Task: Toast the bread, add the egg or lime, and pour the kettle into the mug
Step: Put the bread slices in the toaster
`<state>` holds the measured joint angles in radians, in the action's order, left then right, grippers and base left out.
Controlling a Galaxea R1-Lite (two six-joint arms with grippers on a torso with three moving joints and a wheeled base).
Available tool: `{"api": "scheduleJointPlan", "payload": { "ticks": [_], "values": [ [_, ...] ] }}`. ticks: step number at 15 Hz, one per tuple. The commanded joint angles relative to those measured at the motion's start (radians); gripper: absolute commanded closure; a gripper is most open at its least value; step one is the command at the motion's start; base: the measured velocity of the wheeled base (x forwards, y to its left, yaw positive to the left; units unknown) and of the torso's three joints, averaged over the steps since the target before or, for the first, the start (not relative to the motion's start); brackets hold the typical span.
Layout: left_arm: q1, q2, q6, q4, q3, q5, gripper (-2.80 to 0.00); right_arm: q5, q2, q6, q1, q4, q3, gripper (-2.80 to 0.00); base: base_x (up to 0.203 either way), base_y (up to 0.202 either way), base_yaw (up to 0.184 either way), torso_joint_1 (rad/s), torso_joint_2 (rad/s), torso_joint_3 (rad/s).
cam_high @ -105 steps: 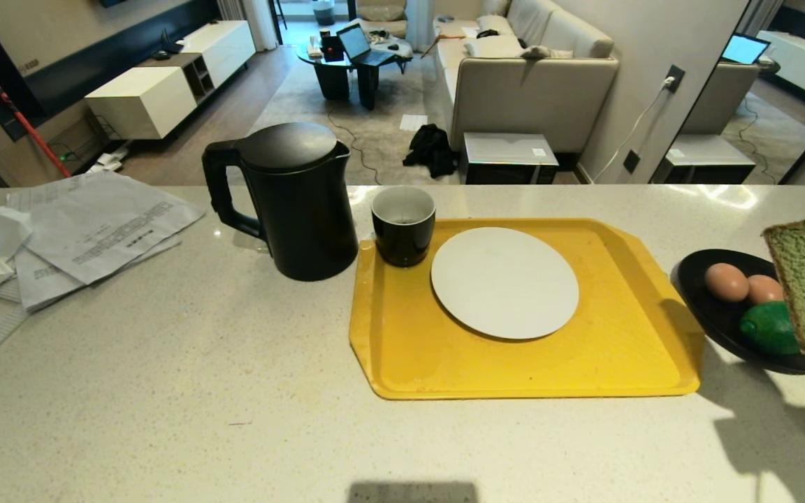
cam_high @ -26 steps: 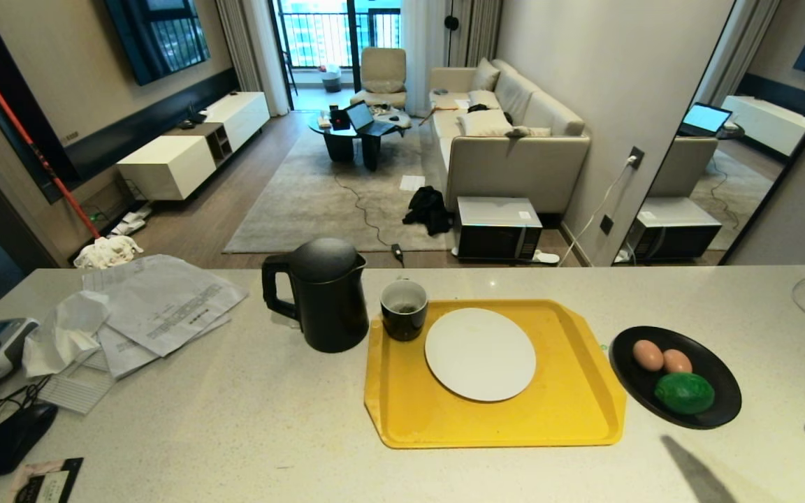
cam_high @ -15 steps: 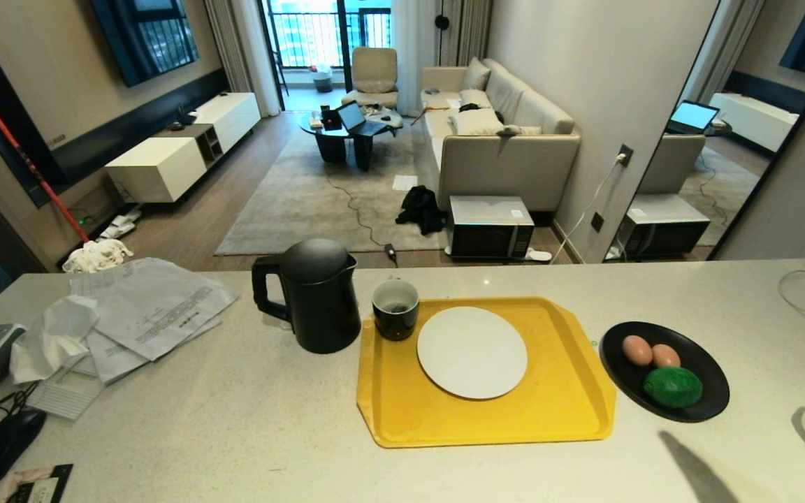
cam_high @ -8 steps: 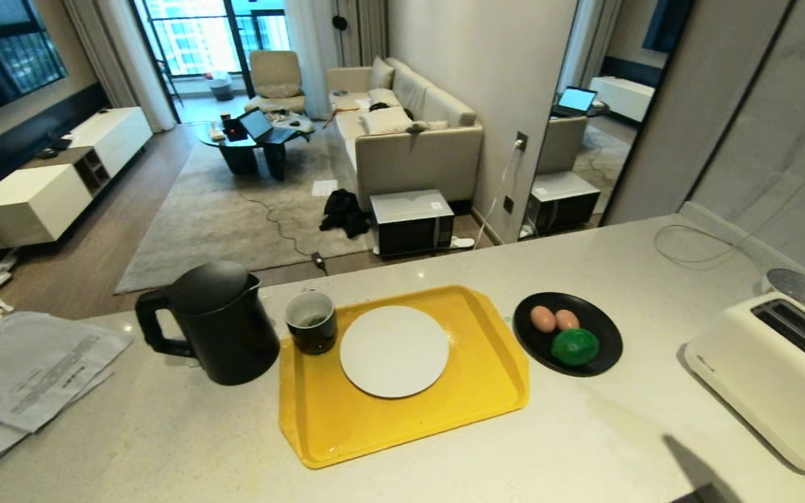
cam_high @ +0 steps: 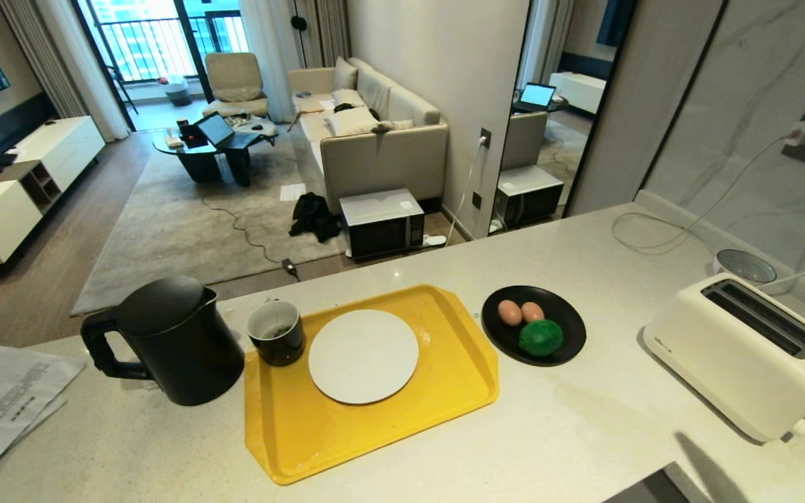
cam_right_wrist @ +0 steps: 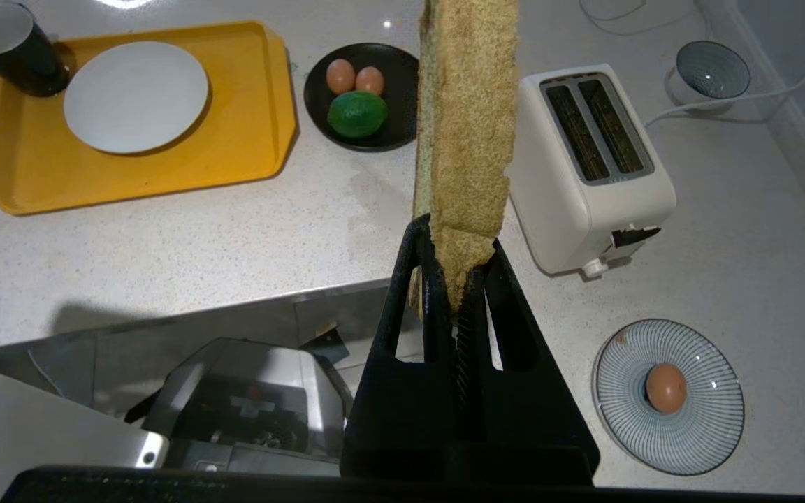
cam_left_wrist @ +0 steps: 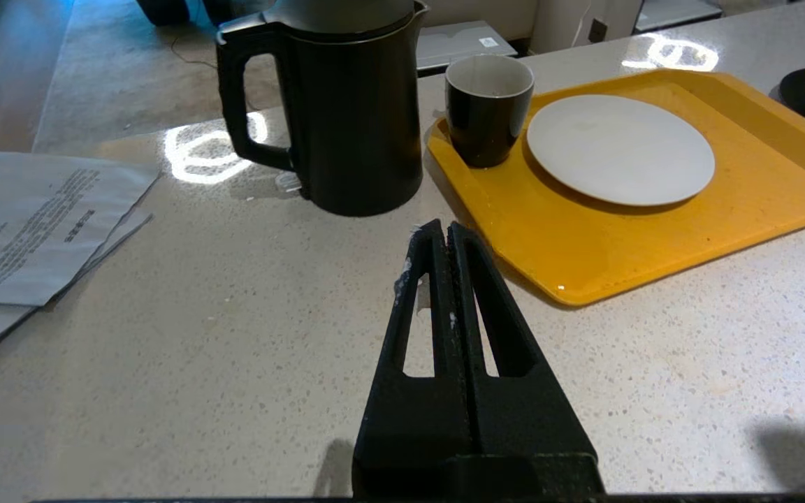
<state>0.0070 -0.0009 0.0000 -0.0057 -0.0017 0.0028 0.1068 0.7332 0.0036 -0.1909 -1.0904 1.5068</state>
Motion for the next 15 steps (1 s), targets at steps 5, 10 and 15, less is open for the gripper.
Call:
{"api": "scheduleJointPlan", "payload": {
  "ticks": [5, 10, 15],
  "values": [
    [0.001, 0.000, 0.000, 0.000, 0.000, 0.000, 0.00, 0.001, 0.001, -0.001, 0.001, -0.006, -0.002, 0.00, 0.003, 0.004, -0.121, 0.001, 0.00, 0.001],
    [0.001, -0.001, 0.000, 0.000, 0.000, 0.000, 0.00, -0.002, -0.001, 0.001, 0.001, -0.006, -0.023, 0.00, 0.001, 0.008, -0.149, 0.002, 0.00, 0.003],
    [-0.001, -0.001, 0.000, 0.000, 0.000, 0.000, 0.00, 0.004, -0.003, -0.001, 0.001, -0.006, -0.042, 0.00, 0.000, 0.000, 0.000, 0.000, 0.00, 0.000]
  ]
}}
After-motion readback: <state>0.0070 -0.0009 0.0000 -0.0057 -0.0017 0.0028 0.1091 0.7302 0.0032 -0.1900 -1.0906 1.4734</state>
